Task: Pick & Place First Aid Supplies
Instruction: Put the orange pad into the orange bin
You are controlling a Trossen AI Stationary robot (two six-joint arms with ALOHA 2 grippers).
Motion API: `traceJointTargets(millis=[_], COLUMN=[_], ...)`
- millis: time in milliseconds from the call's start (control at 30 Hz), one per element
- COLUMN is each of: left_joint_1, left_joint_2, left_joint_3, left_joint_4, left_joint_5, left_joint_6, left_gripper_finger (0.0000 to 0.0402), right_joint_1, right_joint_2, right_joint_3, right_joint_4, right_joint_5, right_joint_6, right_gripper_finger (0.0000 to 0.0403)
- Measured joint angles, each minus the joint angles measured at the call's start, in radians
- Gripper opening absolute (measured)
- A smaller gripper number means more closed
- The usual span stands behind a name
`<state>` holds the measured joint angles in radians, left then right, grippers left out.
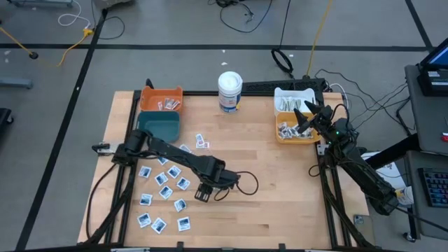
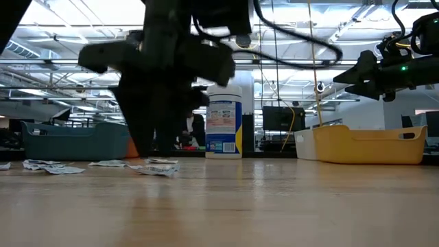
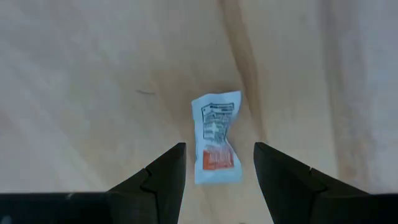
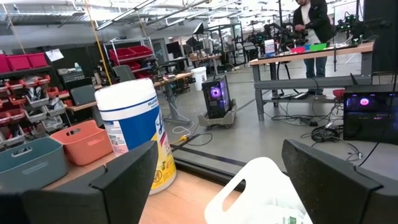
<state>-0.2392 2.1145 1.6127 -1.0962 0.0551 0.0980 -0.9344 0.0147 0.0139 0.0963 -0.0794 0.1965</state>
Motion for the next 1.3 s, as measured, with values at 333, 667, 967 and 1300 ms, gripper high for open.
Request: traceJointTargets(millis=[333,667,967,1300], left_joint_1=[-0.001,0.002,0.022,0.097], left_joint_2=[0.069,0.07,0.054,-0.107], left_joint_3=[0.005,0.002,-0.001,-0.002], left_joint_4=[0.004,0.045,0.048,-0.016], left_joint_5=[-0.004,-0.017,0.01,0.014], left_joint_6=[-0.012,-0.023,-0.068,-0.323], left_gripper_finger=[0.0186,0.0059,0.0005,0.0003], right_joint_1=[0.0,0.0,0.0,0.0], right_joint_2=[0.0,0.0,0.0,0.0], right_joint_3=[0.0,0.0,0.0,0.0], right_joint_4=[0.0,0.0,0.0,0.0], right_joint_5=[0.0,0.0,0.0,0.0], right_joint_6=[0.0,0.0,0.0,0.0], right_gripper_finger=[0.0337,0.0337,0.0337,0.0337])
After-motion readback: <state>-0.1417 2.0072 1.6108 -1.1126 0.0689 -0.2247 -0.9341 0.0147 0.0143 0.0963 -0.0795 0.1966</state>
